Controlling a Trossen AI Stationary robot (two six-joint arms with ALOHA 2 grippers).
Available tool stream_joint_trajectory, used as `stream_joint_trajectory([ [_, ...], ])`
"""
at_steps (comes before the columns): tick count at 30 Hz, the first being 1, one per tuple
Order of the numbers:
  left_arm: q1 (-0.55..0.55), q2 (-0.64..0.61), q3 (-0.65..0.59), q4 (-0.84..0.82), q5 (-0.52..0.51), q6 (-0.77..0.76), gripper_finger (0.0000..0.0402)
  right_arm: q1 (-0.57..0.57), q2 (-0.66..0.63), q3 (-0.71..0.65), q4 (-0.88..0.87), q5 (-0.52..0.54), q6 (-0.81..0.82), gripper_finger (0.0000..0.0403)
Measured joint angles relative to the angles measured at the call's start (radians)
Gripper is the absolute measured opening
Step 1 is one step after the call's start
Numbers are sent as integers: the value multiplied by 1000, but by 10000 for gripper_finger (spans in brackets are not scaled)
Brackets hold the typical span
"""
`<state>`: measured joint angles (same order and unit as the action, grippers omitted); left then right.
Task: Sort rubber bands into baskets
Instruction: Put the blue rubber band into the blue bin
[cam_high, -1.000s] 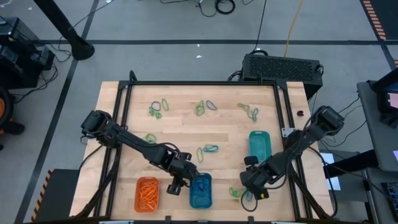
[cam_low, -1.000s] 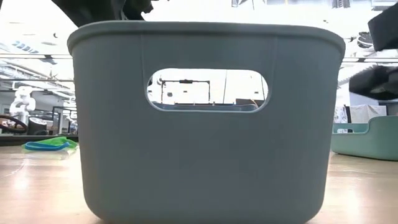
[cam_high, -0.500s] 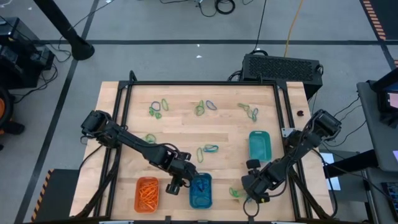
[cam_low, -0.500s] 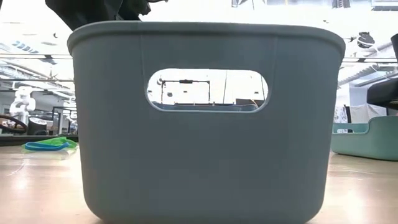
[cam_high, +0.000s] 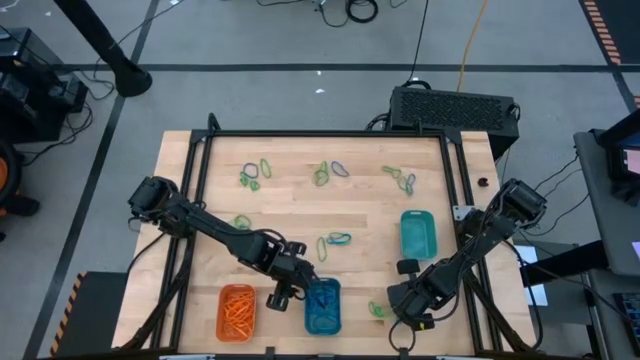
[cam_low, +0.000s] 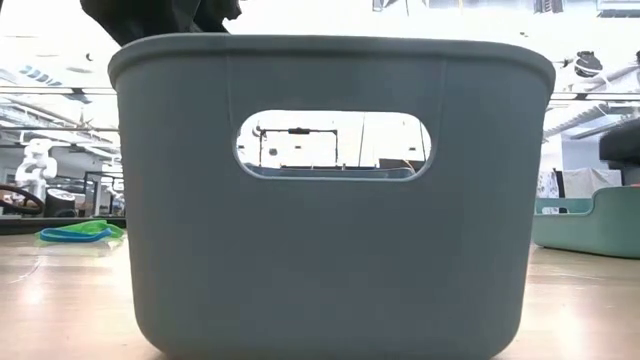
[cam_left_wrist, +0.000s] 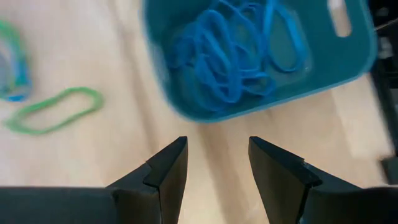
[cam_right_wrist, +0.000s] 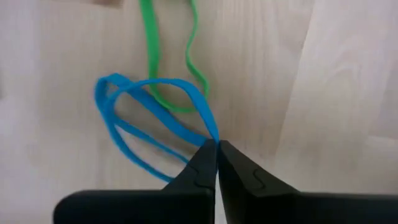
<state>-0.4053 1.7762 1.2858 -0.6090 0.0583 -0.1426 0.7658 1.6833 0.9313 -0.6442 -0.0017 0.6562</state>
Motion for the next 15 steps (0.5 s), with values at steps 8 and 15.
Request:
stream_joint_trajectory([
  [8, 13, -140, -1, -57, -184, 51, 178, -8, -2, 166, -224, 82, -13, 1],
  [15, 49, -246, -1, 58, -153, 43, 178, -7, -3, 280, -345, 148, -14, 0],
])
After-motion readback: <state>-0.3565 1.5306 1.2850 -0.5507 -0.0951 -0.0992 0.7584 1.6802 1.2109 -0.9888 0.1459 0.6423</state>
